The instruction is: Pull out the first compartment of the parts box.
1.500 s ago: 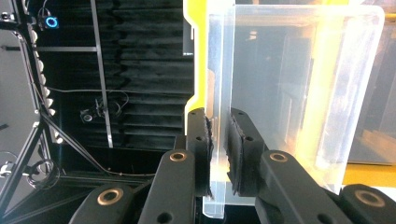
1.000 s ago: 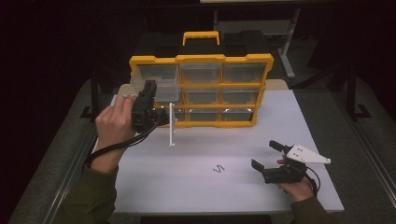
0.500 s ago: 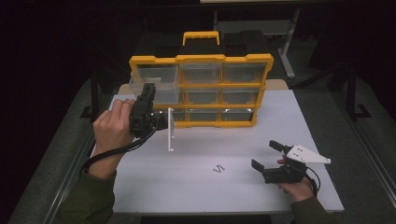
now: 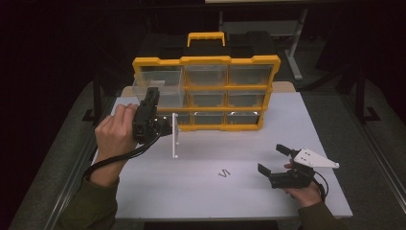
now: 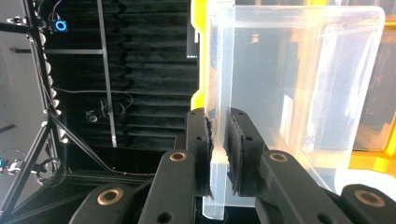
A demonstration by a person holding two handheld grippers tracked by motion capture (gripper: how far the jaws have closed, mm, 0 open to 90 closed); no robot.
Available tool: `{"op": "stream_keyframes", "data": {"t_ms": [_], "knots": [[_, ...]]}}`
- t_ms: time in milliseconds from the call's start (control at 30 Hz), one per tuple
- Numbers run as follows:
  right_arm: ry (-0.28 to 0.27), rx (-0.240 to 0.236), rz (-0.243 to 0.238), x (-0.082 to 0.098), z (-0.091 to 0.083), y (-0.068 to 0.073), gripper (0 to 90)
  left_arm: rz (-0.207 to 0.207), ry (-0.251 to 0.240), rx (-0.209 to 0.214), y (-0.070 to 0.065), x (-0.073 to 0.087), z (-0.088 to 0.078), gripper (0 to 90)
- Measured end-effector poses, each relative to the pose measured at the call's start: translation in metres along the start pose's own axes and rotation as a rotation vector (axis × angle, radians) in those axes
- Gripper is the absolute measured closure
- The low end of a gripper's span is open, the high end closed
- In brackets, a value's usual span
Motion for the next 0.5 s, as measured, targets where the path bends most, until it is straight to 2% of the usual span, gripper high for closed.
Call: {"op": "stream_keyframes", "data": {"t_ms": [400, 500], "knots": [[0.003, -0.001, 0.003, 0.0001, 0.0000, 0.0000, 0.0, 0.001, 0.004, 0.003, -0.0018, 0.0002, -0.0010, 78.2], [0.004, 0.001, 0.001, 0.0002, -0.0003, -0.0005, 0.0, -0.007, 0.006, -0.006, -0.0013, 0.0001, -0.0010, 73.5]]}}
Point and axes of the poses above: each handheld gripper's, and its own axes: z roughly forward along the jaws, x roughly out of its underside, y roughly to its left, the point moved 1 cm from there along z, roughly forward along the jaws, and after that the axes turned 8 degrees about y, right-handed, at the moved point
